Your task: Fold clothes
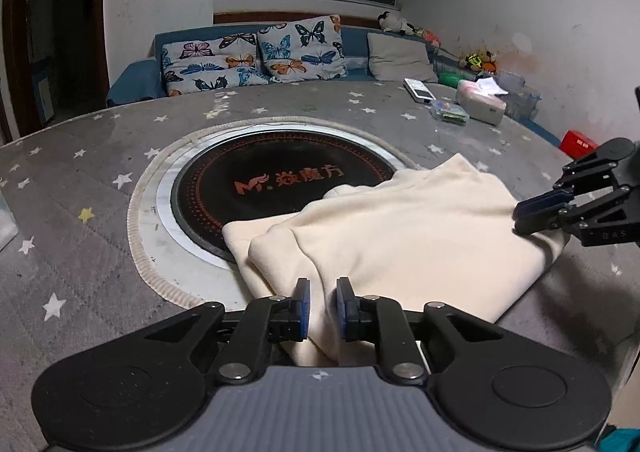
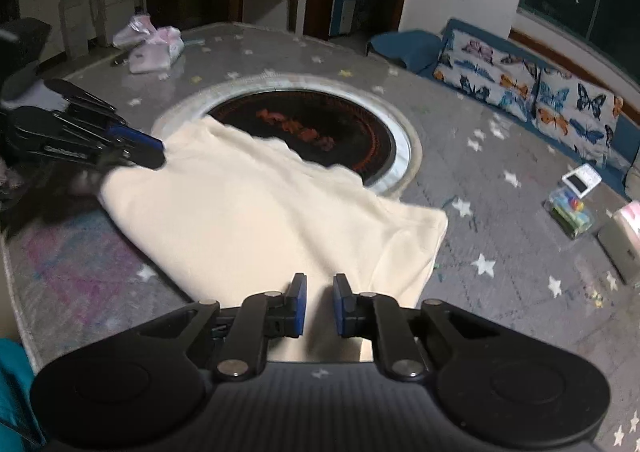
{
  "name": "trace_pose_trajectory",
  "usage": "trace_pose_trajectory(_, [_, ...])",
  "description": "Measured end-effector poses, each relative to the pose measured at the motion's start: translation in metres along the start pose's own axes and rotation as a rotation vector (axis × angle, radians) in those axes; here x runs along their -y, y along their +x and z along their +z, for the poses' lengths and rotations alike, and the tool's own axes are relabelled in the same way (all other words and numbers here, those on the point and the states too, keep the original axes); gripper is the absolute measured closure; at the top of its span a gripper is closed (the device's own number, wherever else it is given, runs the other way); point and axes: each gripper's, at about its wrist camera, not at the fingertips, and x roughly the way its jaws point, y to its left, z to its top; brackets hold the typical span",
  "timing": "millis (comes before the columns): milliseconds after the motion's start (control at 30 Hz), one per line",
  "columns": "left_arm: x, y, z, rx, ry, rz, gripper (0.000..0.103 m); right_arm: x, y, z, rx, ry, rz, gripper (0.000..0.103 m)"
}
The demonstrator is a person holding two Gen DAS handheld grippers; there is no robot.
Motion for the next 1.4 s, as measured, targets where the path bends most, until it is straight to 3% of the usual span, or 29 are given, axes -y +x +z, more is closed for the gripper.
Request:
trace_pose_trajectory(167, [-0.002,-0.002,0.005,0.001,-0.005,-0.004,0.084,0.004,0.002,0.006,0.011,0.003,0.005,0.091])
trace_pose_trajectory(433, [-0.004,0.015,0.019,-0.015,0.048,0.05,0.084,0.013,0.022,0.018,0.005,0.002,0.0,0.091])
trace_pose_trajectory(667, [0.003,0.039,0.038,-0.03,0.07,0.025,0.084,0.018,0.035,0.044,0.041,0.009,-0.002,0.091])
trace_pose_trajectory(833, [0.012,0.062,0.052,-0.041,0.094,0.0,0.084,0.026,0.064,0.053,0.011,0.04,-0.012,0.091])
trace_pose_trajectory(1067, [0.017,0.068,0.062,-0.022,0.098,-0.027,0.083,0.03,0.064,0.06,0.044,0.067,-0.004,0.091])
trace_pose_trajectory(1400, [0.021,0.082,0.067,-0.043,0.116,-0.009,0.077,0.025,0.066,0.069,0.074,0.076,0.012,0.091])
